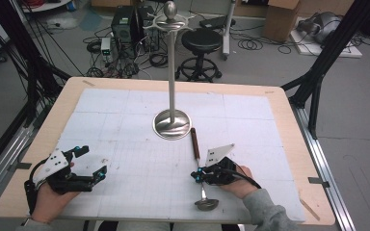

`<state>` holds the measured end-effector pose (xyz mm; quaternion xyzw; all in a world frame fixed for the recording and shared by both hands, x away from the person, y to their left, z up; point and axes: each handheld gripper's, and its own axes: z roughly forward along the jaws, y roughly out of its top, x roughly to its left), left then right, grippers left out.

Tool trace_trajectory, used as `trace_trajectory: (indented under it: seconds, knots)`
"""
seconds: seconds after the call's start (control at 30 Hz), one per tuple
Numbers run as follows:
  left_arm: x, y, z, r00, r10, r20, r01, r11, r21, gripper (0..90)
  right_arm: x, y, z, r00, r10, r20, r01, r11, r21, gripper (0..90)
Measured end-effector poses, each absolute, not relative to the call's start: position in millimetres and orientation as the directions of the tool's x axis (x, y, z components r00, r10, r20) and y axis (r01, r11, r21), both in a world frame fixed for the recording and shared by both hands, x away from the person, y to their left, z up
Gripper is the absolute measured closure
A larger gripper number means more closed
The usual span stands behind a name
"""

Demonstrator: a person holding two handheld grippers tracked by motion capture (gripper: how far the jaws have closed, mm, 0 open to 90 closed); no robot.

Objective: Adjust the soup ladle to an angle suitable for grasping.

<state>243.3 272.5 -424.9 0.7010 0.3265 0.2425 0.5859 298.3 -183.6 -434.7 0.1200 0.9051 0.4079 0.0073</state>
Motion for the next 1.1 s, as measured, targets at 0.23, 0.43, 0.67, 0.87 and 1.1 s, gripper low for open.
trace_trajectory:
  seconds: [0.23,0.43,0.67,0.87,1.1]
  knots:
    - [243.6,271.9,-424.5,0.672,0.74,-0.039,0.171,-0.104,0.98,1.7,291.7,-175.8,-438.2,-0.976,0.192,0.098,0.204,0.677,0.707,90.0]
    - [243.9,271.4,-424.9,0.672,0.739,-0.041,0.175,-0.104,0.979,1.7,288.5,-174.3,-440.2,-0.976,0.189,0.112,0.213,0.696,0.686,90.0]
    - [244.4,270.9,-425.2,0.674,0.738,-0.044,0.176,-0.102,0.979,1.7,286.4,-178.1,-440.0,-0.971,0.201,0.13,0.235,0.699,0.676,90.0]
    - [246.6,268.3,-425.6,0.68,0.732,-0.045,0.178,-0.105,0.978,1.7,281.8,-188.5,-439.8,-0.971,0.196,0.136,0.236,0.7,0.674,90.0]
    - [248.5,266.7,-425.5,0.686,0.726,-0.043,0.176,-0.109,0.978,1.8,280.9,-196.7,-439.8,-0.967,0.204,0.15,0.252,0.699,0.669,90.0]
